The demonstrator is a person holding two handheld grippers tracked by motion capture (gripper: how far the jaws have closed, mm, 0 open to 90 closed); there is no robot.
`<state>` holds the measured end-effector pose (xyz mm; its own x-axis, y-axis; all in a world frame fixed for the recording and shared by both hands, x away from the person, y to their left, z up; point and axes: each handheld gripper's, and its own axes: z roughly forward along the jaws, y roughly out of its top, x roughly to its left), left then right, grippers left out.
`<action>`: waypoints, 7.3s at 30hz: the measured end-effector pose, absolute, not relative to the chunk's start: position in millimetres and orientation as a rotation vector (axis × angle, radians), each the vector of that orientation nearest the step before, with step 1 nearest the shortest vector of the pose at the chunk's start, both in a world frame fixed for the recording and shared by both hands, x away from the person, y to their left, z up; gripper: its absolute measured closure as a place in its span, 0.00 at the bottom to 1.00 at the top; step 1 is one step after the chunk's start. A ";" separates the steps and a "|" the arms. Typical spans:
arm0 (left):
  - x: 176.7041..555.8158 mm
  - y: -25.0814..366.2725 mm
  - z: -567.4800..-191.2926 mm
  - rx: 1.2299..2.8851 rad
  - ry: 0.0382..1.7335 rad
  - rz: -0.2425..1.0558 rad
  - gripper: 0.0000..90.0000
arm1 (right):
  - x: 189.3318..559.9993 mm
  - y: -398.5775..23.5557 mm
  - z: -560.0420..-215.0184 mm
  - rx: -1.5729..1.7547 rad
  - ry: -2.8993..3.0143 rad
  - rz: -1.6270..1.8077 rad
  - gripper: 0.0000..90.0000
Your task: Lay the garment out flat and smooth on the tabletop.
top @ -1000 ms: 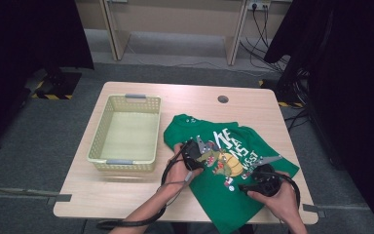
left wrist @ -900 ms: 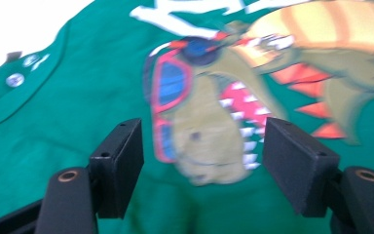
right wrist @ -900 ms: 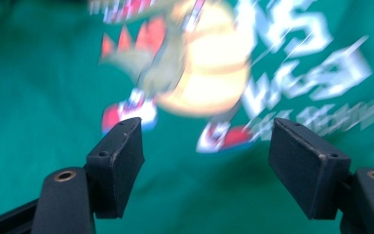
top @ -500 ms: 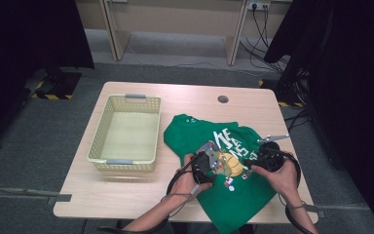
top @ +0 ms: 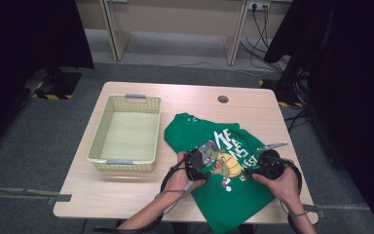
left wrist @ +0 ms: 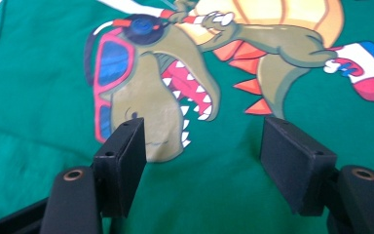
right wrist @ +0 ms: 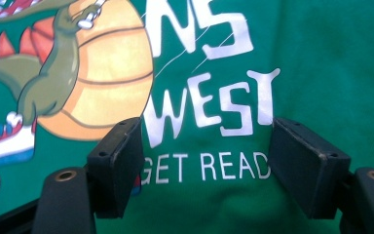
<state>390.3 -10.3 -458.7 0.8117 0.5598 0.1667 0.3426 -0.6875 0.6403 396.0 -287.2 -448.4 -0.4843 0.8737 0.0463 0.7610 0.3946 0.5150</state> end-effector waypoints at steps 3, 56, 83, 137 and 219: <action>392.8 -6.0 -458.8 2.381 0.680 0.477 0.36 | 386.9 -284.6 -448.2 1.442 2.430 0.703 0.32; 402.4 17.1 -457.2 2.398 0.759 0.569 0.37 | 360.1 -230.5 -450.3 1.275 2.556 0.754 0.30; 380.8 15.0 -456.0 2.370 0.703 0.545 0.35 | 478.2 -299.0 -429.7 1.596 2.220 0.789 0.62; 372.7 22.8 -462.1 2.342 0.703 0.504 0.38 | 486.7 -320.5 -414.5 1.648 2.021 0.834 0.93; 370.4 27.8 -463.4 2.330 0.694 0.509 0.39 | 529.3 -290.8 -393.7 1.522 2.112 0.843 0.97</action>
<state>370.4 27.8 -463.4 0.7850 0.5948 0.1732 0.3442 -0.6513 0.6763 529.3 -290.8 -393.7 -0.3253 0.9453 0.0245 0.7021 0.2241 0.6760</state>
